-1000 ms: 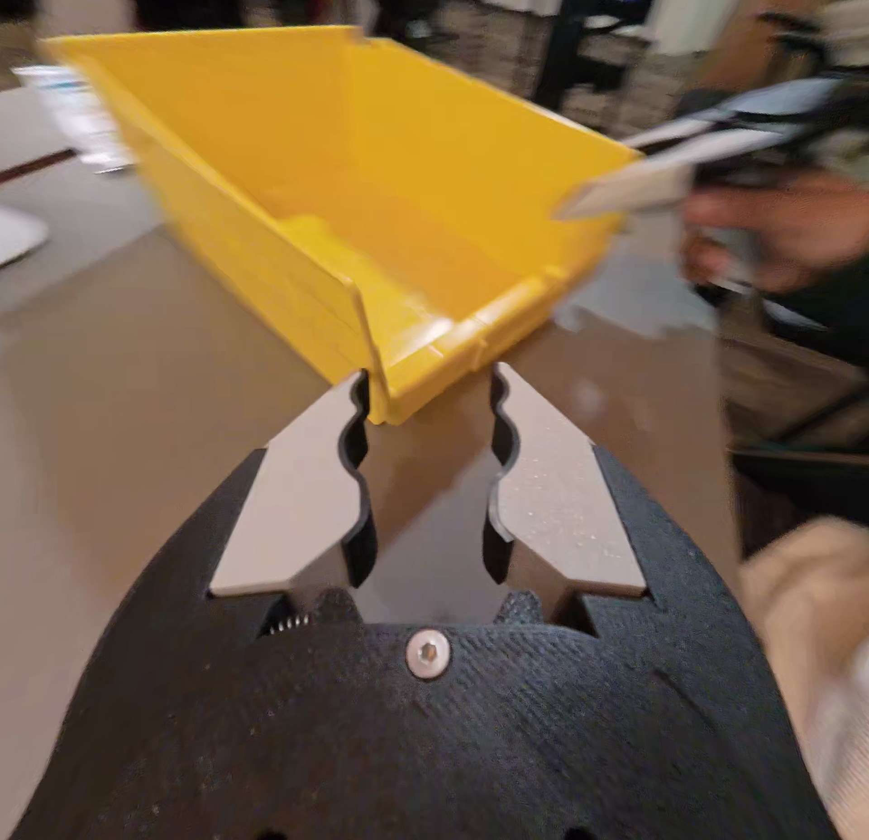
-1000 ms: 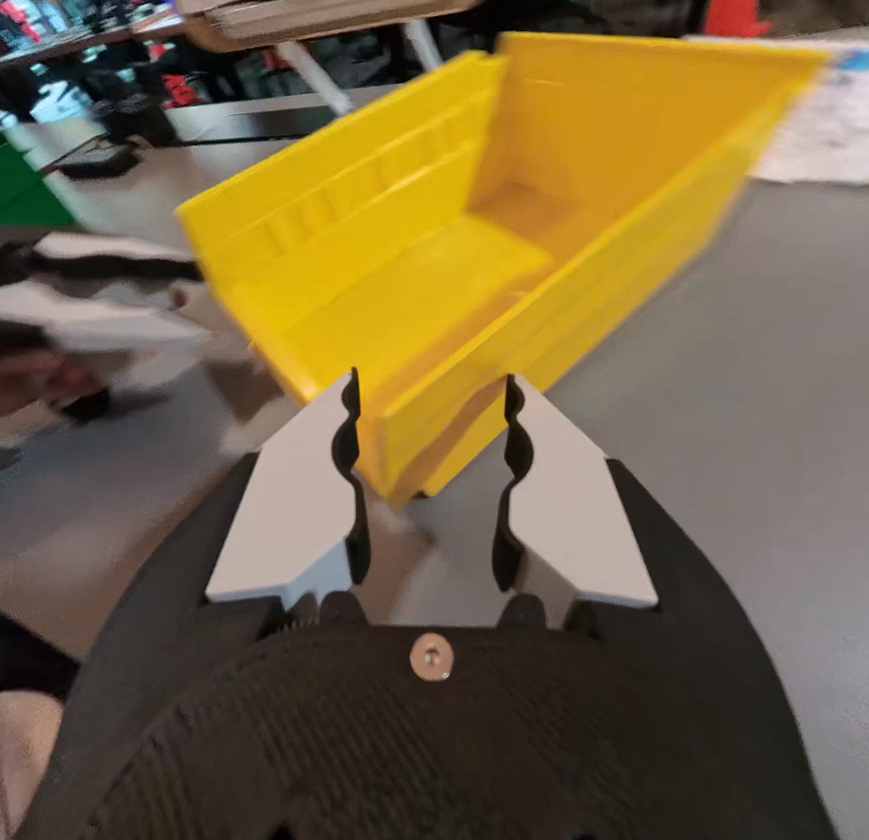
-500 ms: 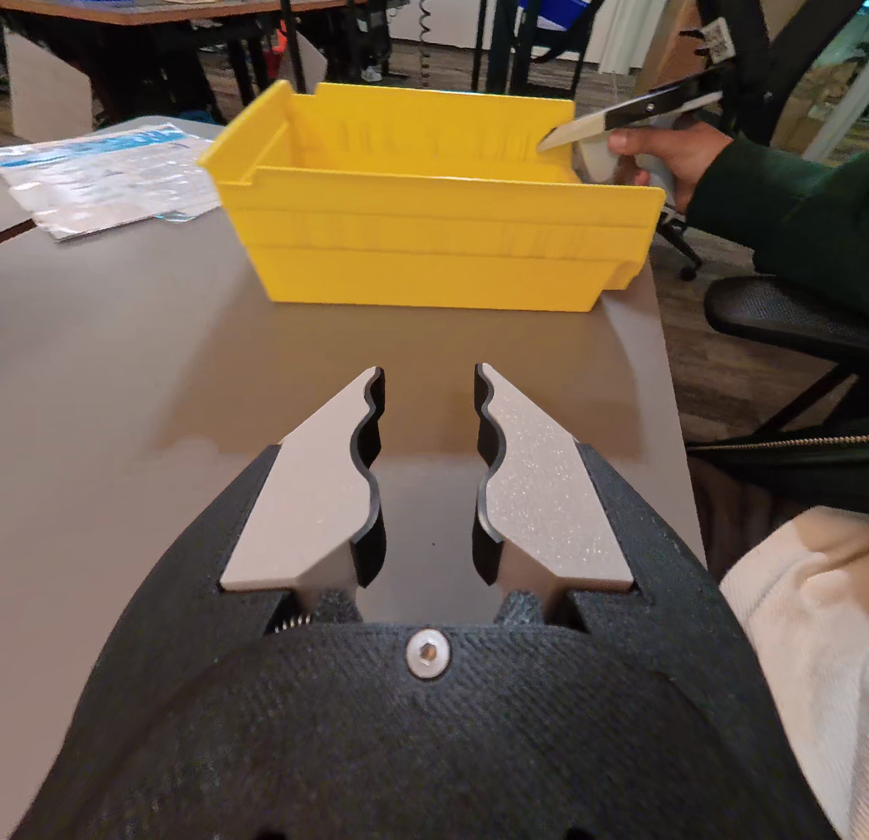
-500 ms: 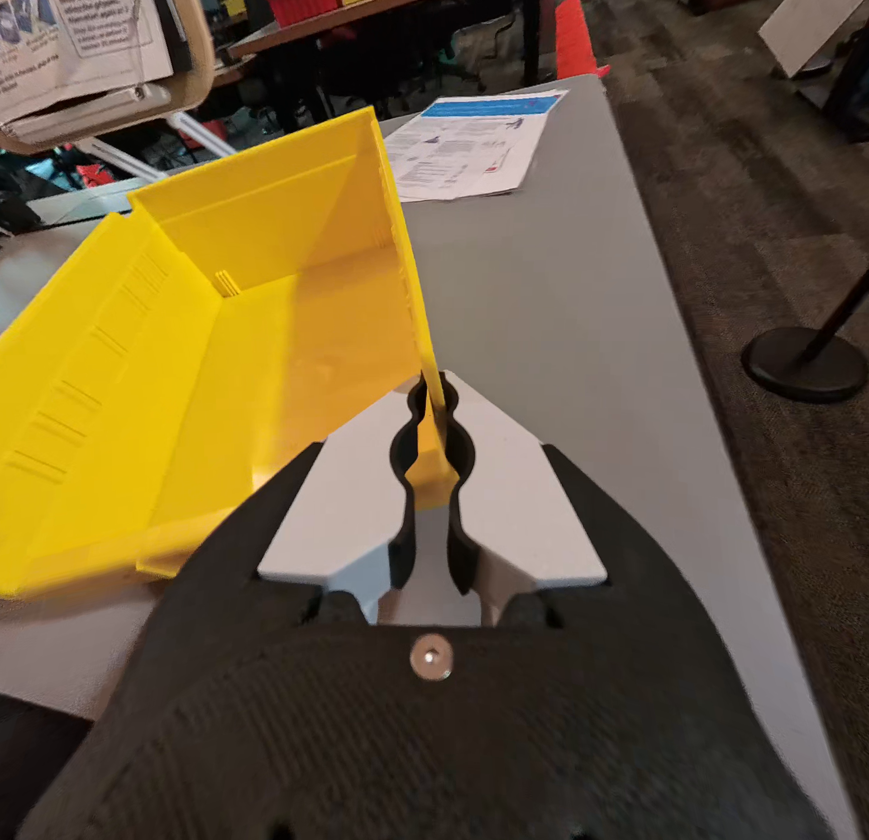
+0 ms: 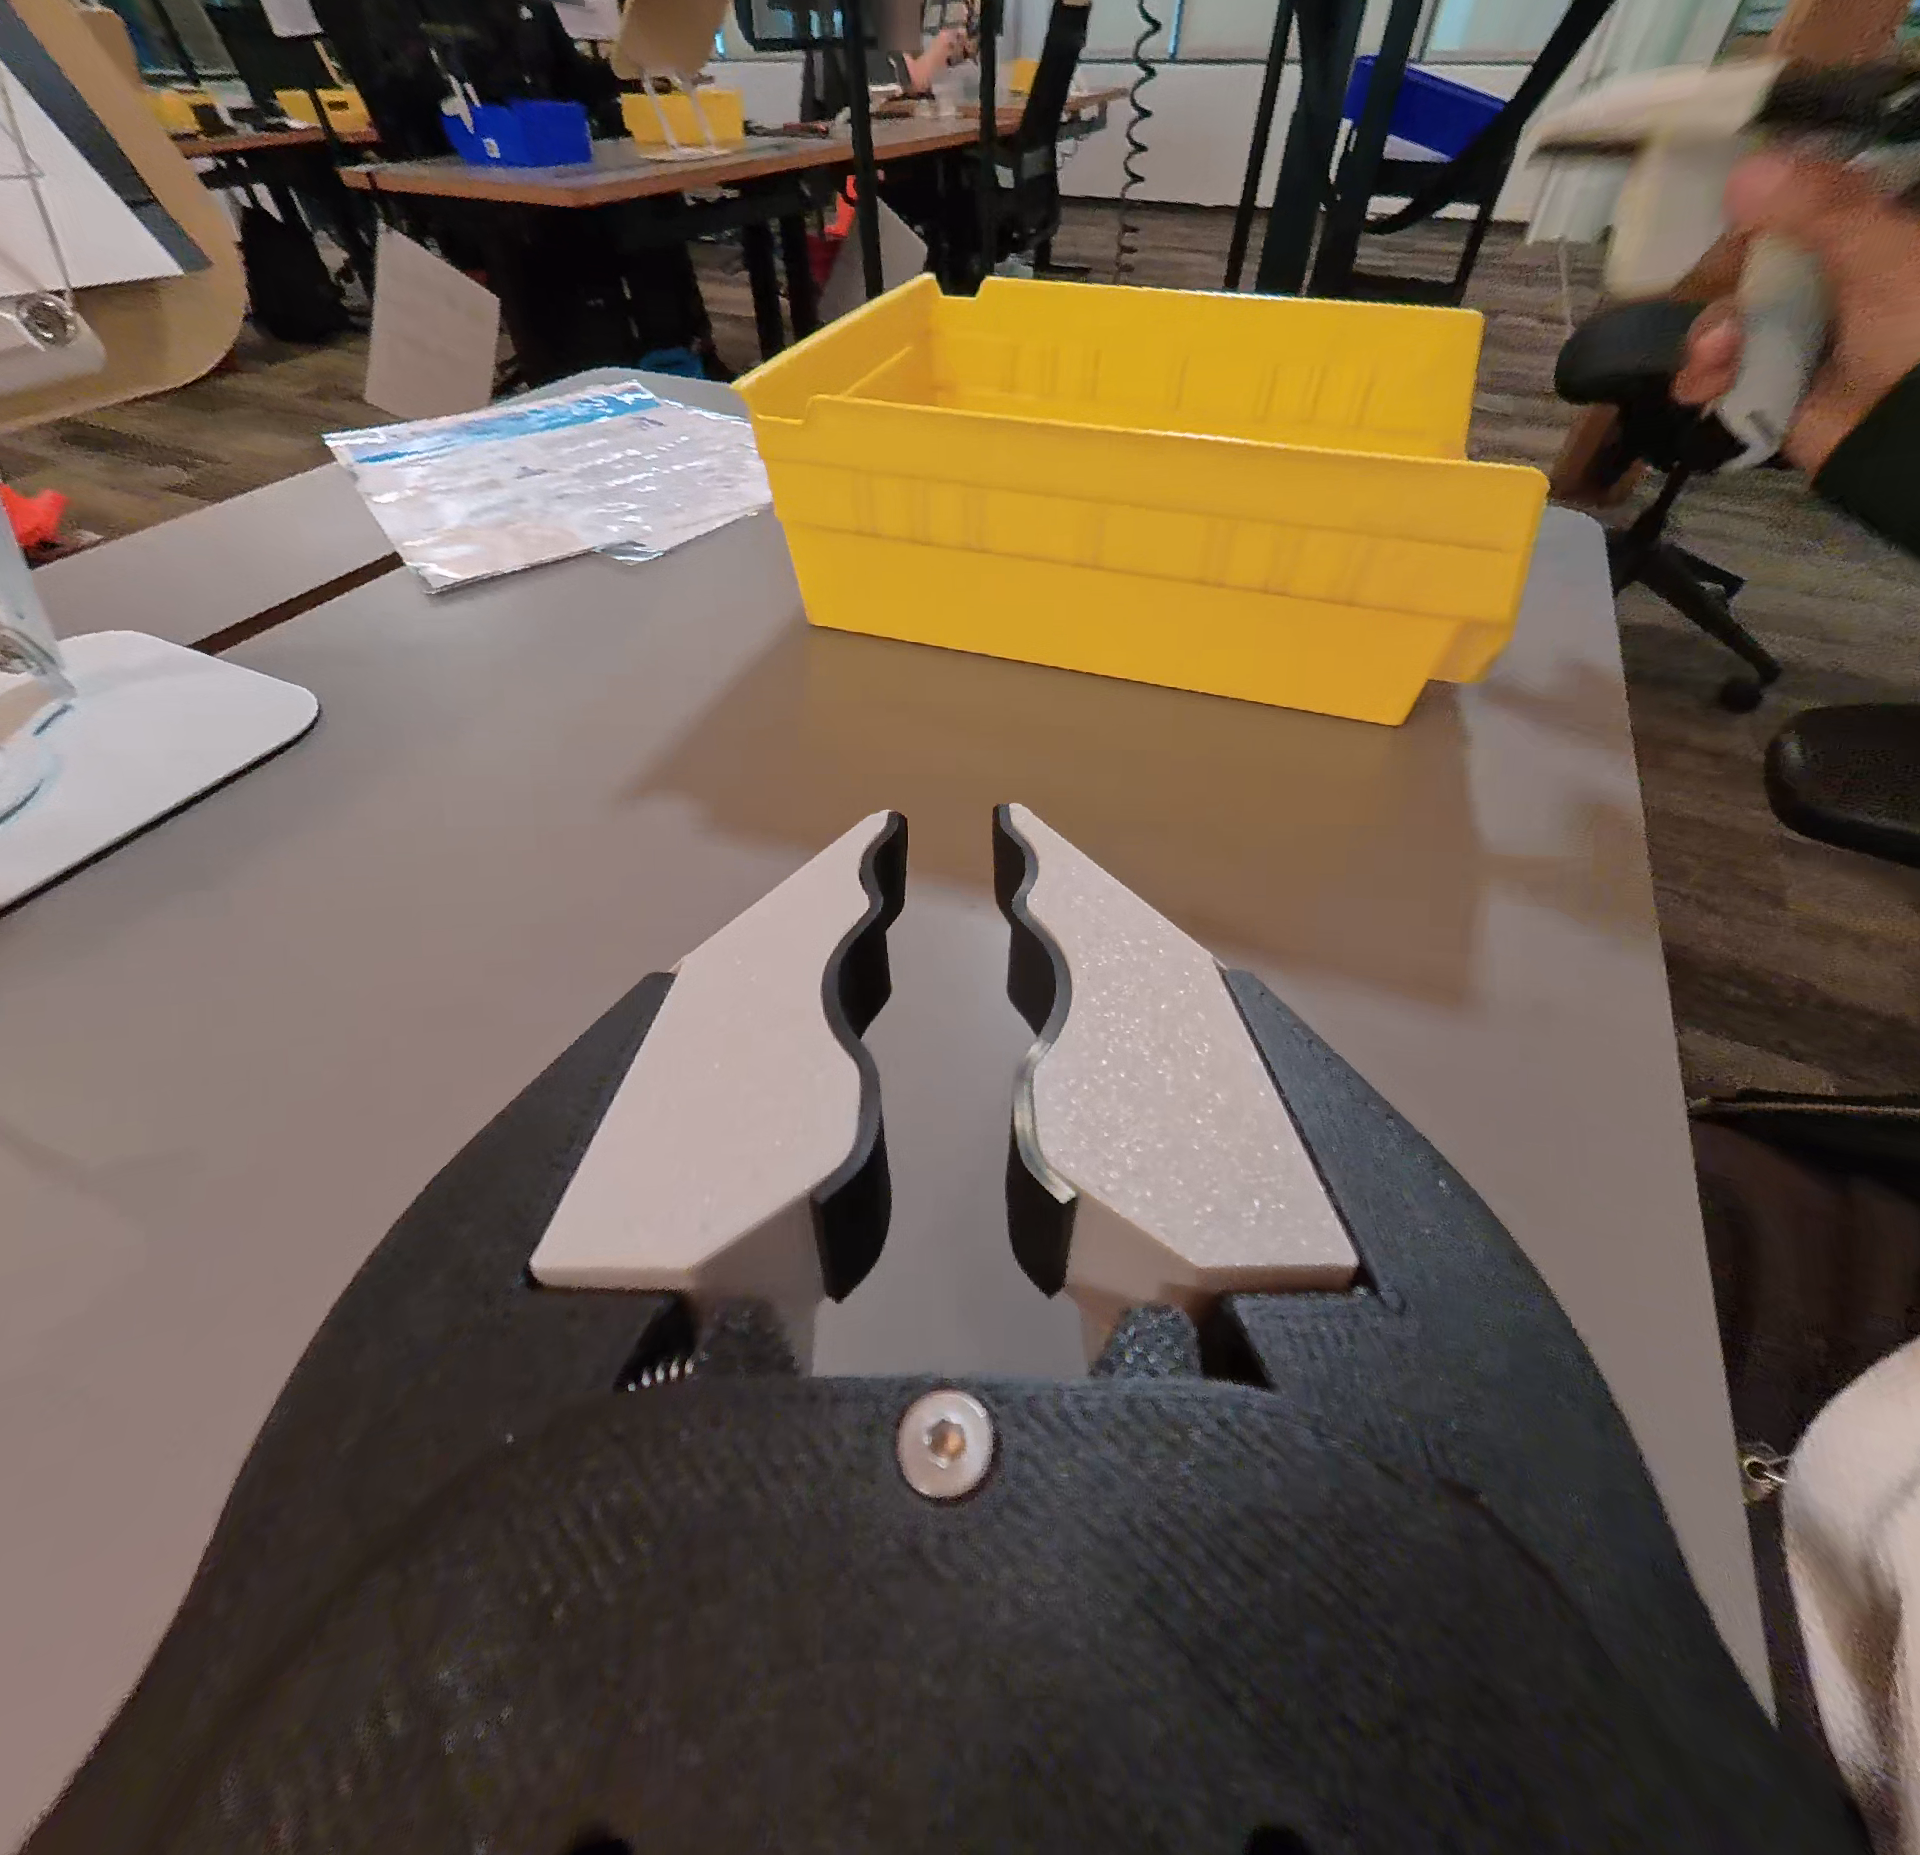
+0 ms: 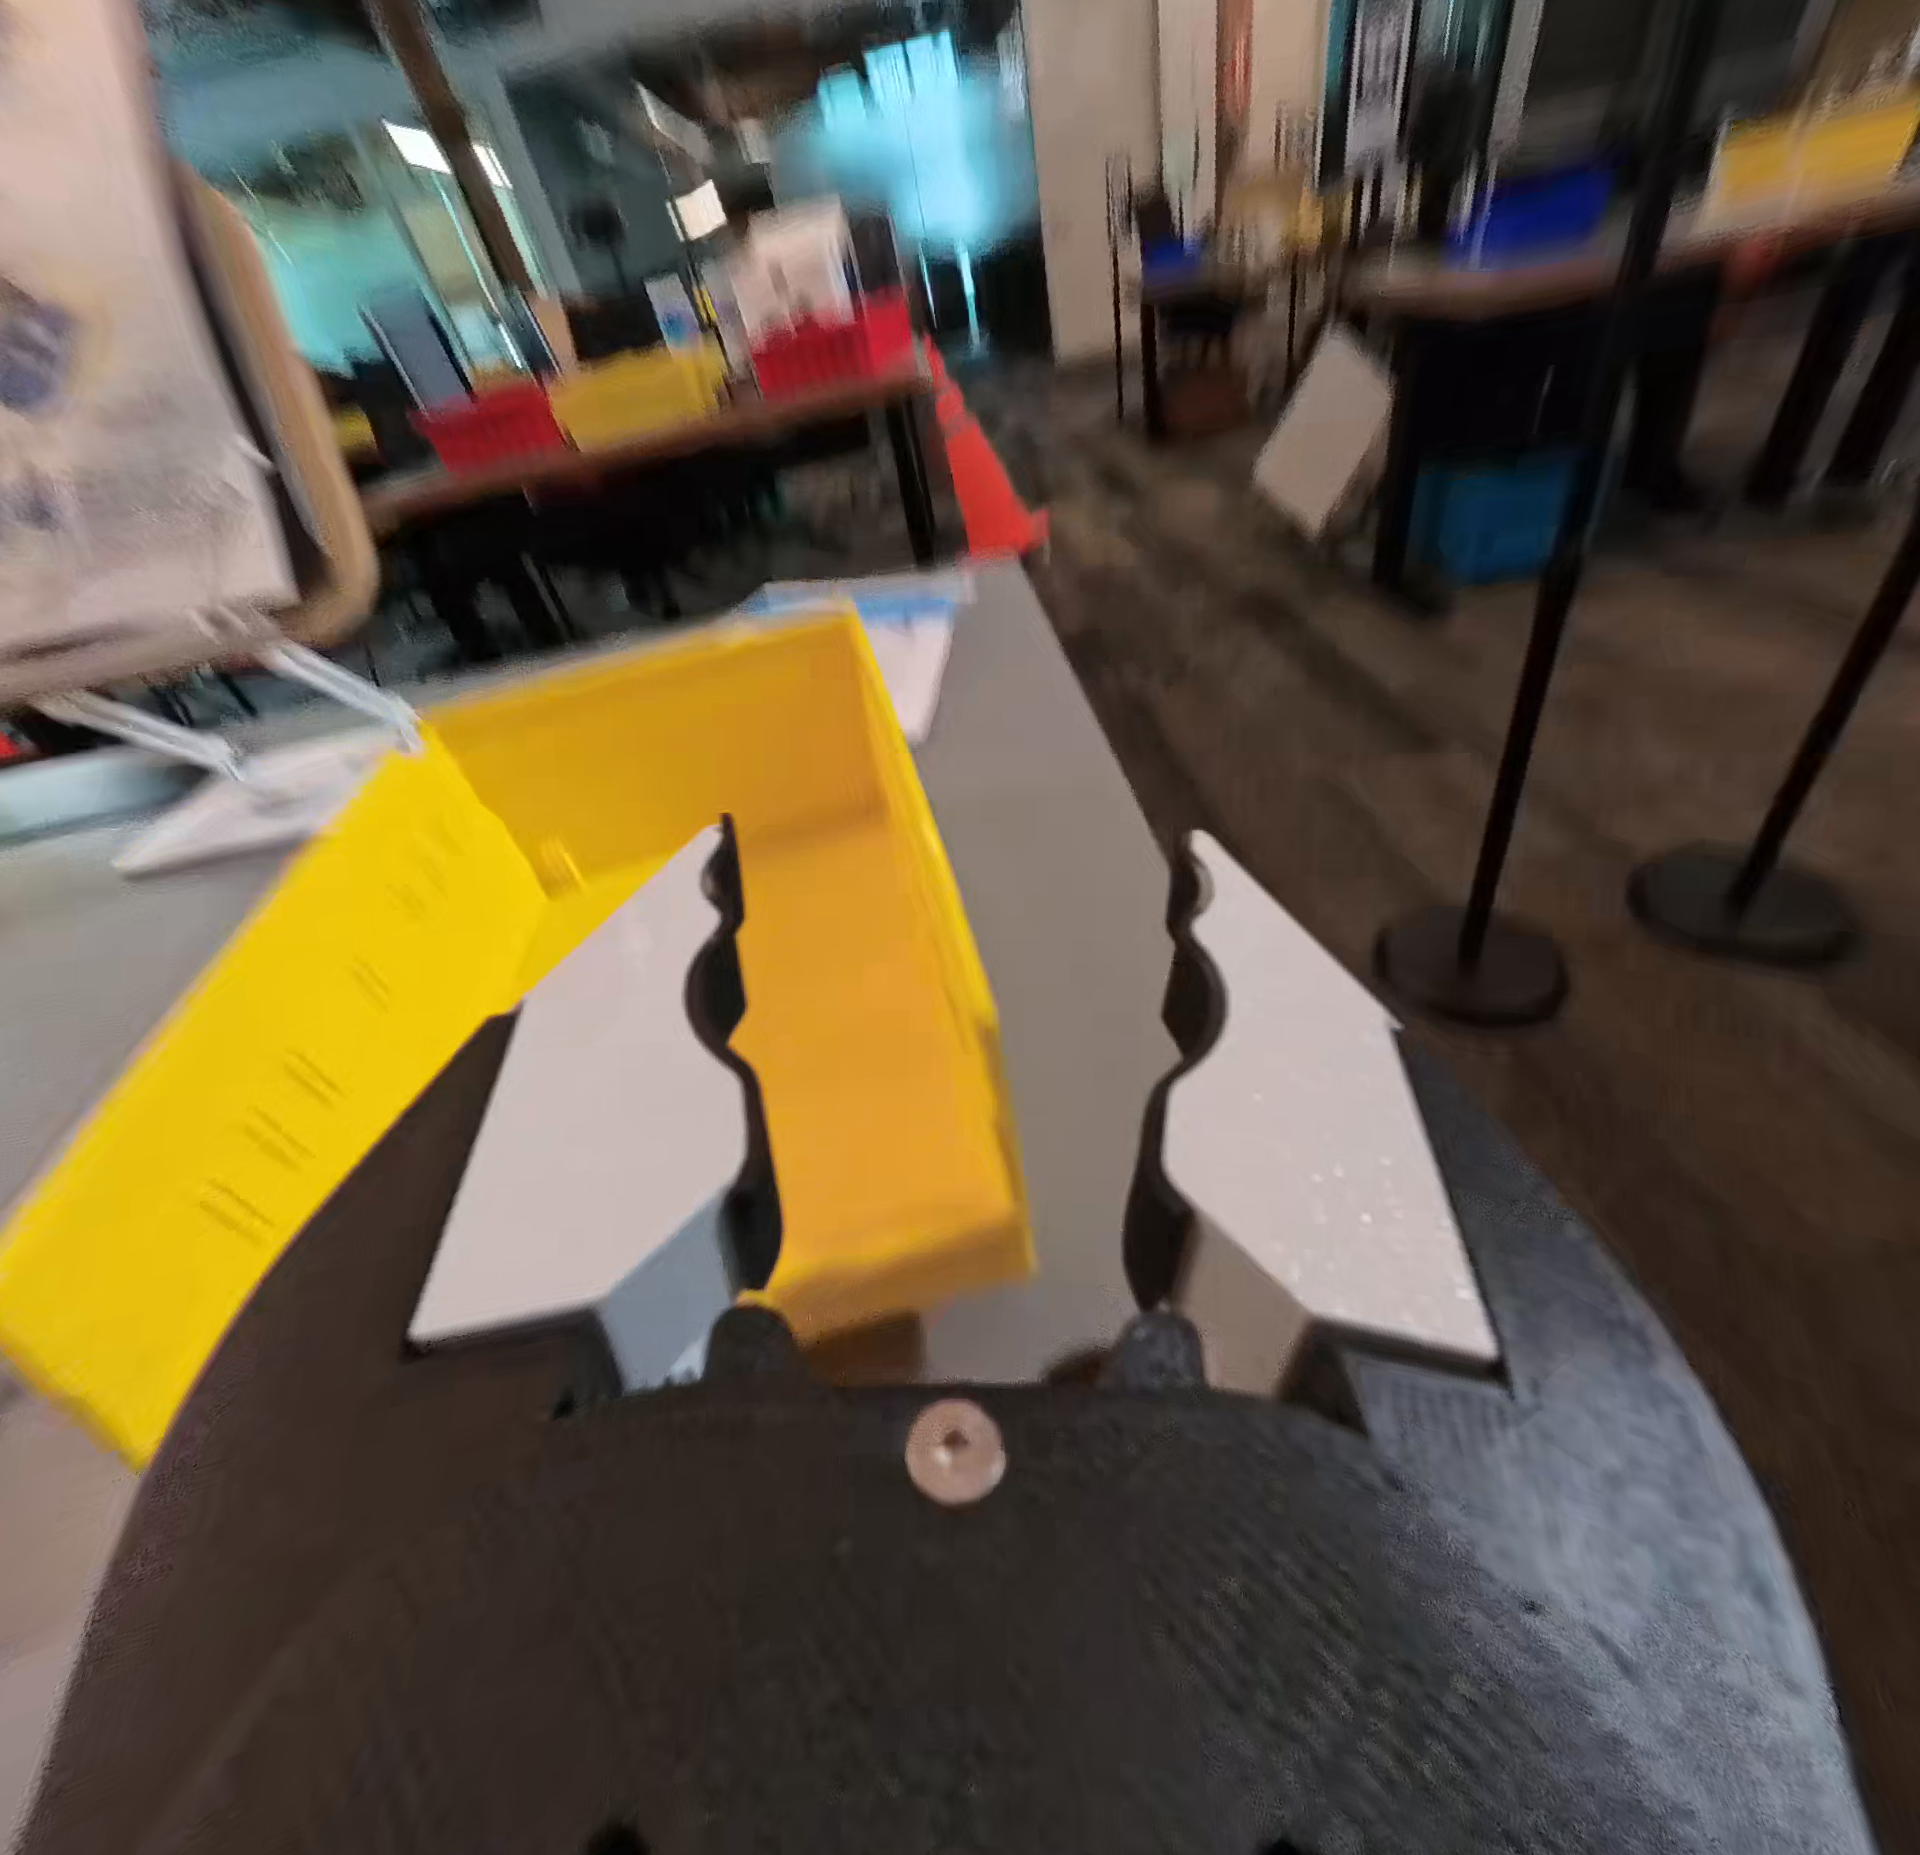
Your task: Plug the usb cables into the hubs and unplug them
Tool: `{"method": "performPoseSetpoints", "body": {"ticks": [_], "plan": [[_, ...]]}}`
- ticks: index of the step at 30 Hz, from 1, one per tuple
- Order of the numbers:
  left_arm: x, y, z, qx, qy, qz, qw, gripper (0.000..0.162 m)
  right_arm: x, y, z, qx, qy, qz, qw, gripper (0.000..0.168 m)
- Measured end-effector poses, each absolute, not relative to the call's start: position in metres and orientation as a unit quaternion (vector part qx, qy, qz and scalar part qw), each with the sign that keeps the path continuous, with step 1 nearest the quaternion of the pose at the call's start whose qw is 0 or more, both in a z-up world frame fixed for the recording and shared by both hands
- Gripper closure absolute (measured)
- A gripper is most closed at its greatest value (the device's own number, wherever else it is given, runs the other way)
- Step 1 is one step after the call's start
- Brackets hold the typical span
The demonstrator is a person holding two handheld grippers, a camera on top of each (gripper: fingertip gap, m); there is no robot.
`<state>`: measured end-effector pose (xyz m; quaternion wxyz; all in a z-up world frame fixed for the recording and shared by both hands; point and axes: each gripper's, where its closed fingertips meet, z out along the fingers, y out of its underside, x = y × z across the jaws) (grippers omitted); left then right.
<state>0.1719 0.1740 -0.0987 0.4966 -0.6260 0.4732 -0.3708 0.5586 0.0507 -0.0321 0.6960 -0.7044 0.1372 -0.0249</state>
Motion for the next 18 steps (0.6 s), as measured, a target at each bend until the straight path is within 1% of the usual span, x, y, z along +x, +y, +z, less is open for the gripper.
{"method": "performPoseSetpoints", "body": {"ticks": [2,4,5,6,7,9,10,12,15,16,17,18], "plan": [[0.170,0.178,-0.103,-0.634,0.466,-0.362,0.500,0.145,0.507,0.048,0.020,-0.655,0.058,-0.036,0.752,0.068],[0.167,0.181,-0.104,-0.642,0.459,-0.345,0.508,0.135,0.439,0.050,0.059,-0.621,-0.030,-0.042,0.782,0.060],[0.164,0.178,-0.101,-0.639,0.460,-0.342,0.513,0.140,0.401,0.052,0.070,-0.607,-0.070,-0.036,0.791,0.057],[0.159,0.174,-0.097,-0.639,0.449,-0.344,0.522,0.146,0.364,0.054,0.074,-0.593,-0.107,-0.026,0.798,0.064],[0.151,0.168,-0.092,-0.640,0.431,-0.347,0.533,0.146,0.330,0.058,0.073,-0.579,-0.132,-0.019,0.805,0.079],[0.134,0.151,-0.087,-0.634,0.412,-0.346,0.555,0.150,0.273,0.065,0.058,-0.552,-0.173,-0.010,0.816,0.120],[0.124,0.145,-0.087,-0.631,0.415,-0.330,0.567,0.162,0.247,0.069,0.044,-0.544,-0.202,-0.004,0.815,0.124],[0.111,0.137,-0.084,-0.616,0.434,-0.302,0.584,0.162,0.207,0.082,0.010,-0.562,-0.249,0.025,0.788,0.130],[0.096,0.146,-0.078,-0.615,0.422,-0.302,0.595,0.162,0.179,0.101,-0.026,-0.618,-0.242,0.133,0.736,0.139],[0.090,0.153,-0.080,-0.623,0.401,-0.308,0.597,0.154,0.175,0.108,-0.036,-0.642,-0.232,0.172,0.710,0.113],[0.084,0.160,-0.085,-0.637,0.385,-0.316,0.588,0.156,0.172,0.113,-0.047,-0.664,-0.226,0.206,0.683,0.109],[0.079,0.163,-0.089,-0.649,0.378,-0.324,0.575,0.159,0.171,0.117,-0.055,-0.679,-0.222,0.230,0.661,0.125]]}}
